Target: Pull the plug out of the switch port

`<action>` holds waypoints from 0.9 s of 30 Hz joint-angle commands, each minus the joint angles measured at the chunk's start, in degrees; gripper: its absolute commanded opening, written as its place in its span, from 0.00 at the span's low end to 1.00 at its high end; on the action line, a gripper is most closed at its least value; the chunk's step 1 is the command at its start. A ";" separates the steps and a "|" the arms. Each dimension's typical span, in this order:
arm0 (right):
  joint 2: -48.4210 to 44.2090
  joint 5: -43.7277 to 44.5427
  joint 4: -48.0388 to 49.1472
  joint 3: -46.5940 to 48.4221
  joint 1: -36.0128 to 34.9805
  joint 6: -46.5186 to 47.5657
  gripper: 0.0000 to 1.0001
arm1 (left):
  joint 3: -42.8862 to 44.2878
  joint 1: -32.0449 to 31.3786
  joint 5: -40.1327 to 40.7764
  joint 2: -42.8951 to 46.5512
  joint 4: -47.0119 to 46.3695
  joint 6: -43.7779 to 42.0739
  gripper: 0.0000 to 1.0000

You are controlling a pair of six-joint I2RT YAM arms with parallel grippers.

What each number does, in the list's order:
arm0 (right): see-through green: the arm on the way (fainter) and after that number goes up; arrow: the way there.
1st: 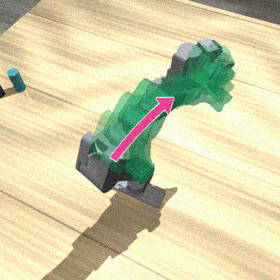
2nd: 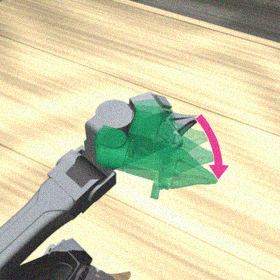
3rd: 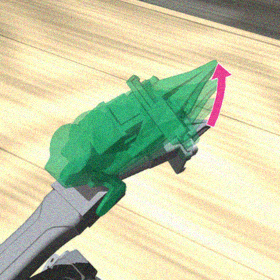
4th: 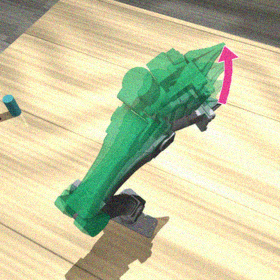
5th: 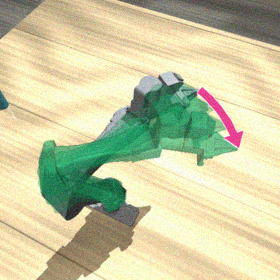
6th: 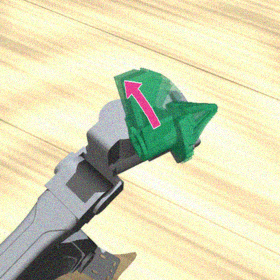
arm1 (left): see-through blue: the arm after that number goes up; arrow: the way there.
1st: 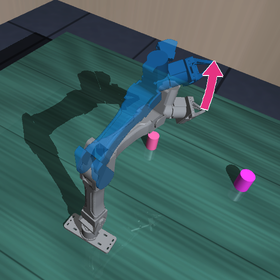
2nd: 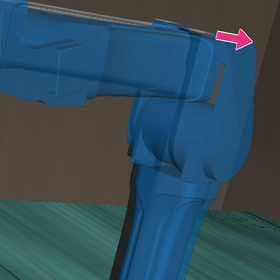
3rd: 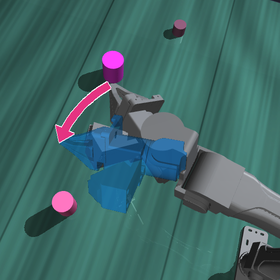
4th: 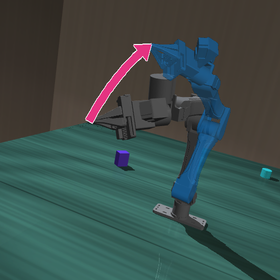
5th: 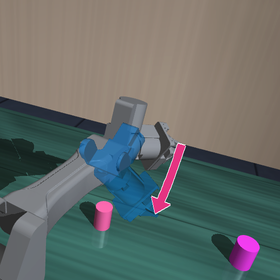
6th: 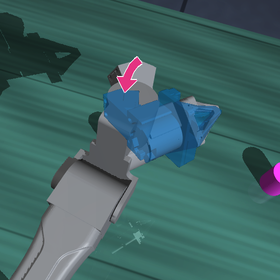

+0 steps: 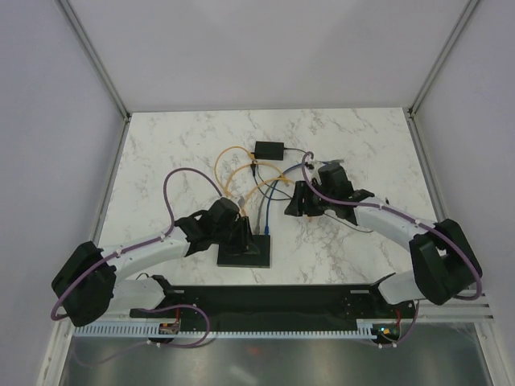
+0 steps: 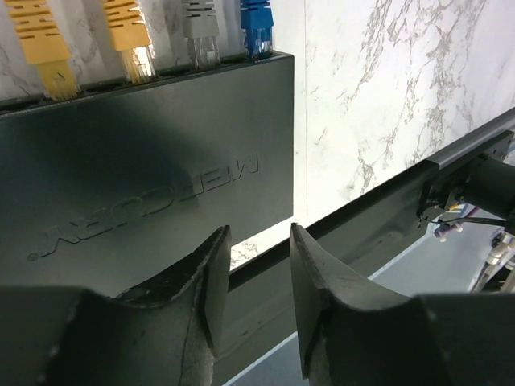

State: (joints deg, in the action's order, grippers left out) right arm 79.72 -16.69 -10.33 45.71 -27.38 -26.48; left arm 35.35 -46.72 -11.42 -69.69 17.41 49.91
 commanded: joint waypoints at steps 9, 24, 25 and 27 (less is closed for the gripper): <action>13.17 -21.37 26.31 -4.49 -1.72 -5.34 0.53 | -1.95 0.05 -2.03 -3.17 -7.91 3.00 0.38; 21.35 -23.92 33.88 -6.69 -2.86 -7.97 0.53 | -3.10 0.05 -2.73 -6.25 -10.20 3.35 0.37; 22.05 -24.27 33.97 -6.78 -2.77 -7.89 0.52 | -3.10 -0.04 -2.64 -6.33 -10.20 3.35 0.37; 23.28 -24.97 34.93 -6.86 -3.29 -8.41 0.50 | -3.18 0.05 -2.64 -6.33 -10.20 3.18 0.37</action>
State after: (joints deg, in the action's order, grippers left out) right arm 101.32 -39.27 20.25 39.29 -29.91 -34.76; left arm 32.86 -46.72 -13.74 -75.66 8.82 52.03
